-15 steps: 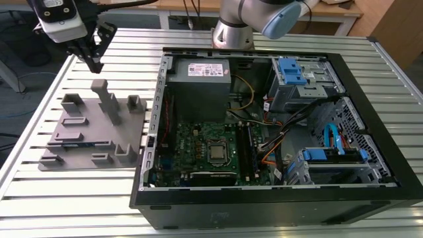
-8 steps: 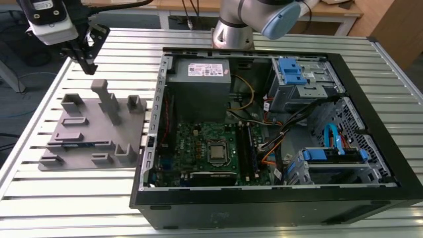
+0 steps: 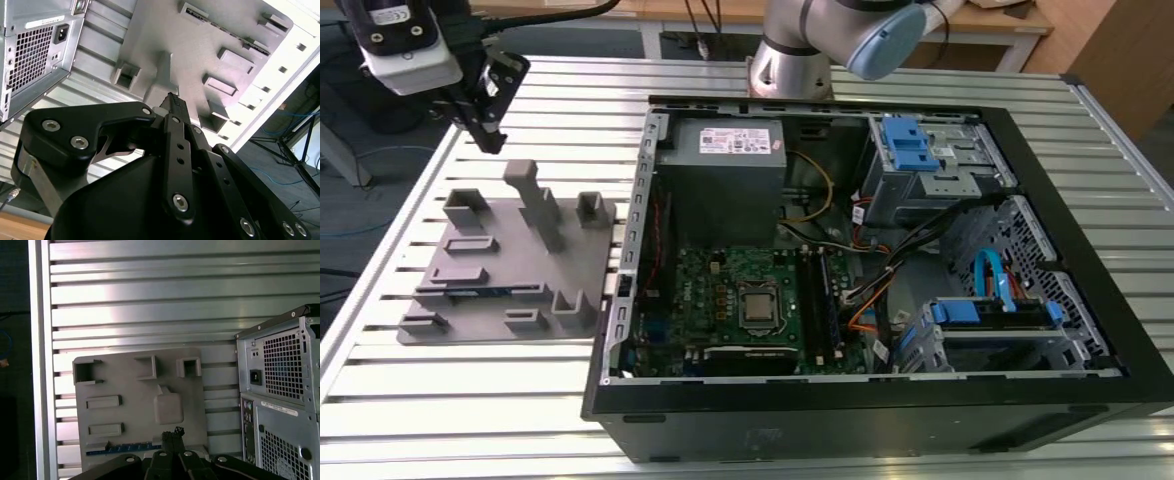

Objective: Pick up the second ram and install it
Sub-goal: 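Reach for the second ram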

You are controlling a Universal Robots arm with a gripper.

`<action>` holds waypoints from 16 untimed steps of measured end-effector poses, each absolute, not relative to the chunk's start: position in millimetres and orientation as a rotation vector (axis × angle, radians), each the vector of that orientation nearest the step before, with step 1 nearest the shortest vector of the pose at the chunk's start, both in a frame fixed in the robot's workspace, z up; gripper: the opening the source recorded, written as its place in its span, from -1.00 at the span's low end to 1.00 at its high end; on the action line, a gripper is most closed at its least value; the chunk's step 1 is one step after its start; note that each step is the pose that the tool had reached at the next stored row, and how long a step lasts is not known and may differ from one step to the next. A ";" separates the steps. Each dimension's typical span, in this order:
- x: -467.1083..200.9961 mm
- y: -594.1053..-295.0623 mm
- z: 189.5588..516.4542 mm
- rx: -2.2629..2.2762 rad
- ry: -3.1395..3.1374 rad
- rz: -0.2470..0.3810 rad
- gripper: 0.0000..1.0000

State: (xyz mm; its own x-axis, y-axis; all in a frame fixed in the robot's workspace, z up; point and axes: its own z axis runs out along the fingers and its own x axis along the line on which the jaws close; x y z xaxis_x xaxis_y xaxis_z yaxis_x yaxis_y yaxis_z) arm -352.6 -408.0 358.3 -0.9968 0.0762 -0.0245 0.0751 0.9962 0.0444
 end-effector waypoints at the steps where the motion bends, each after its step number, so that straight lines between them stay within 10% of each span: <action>1: -353.7 -408.0 357.9 0.118 3.112 0.068 -0.79; 16: -371.2 -409.4 351.8 0.118 3.112 0.068 -0.79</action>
State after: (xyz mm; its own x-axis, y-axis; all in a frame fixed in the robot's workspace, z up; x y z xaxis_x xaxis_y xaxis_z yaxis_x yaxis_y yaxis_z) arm -371.2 -409.4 351.8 -0.9968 0.0762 -0.0245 0.0751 0.9962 0.0443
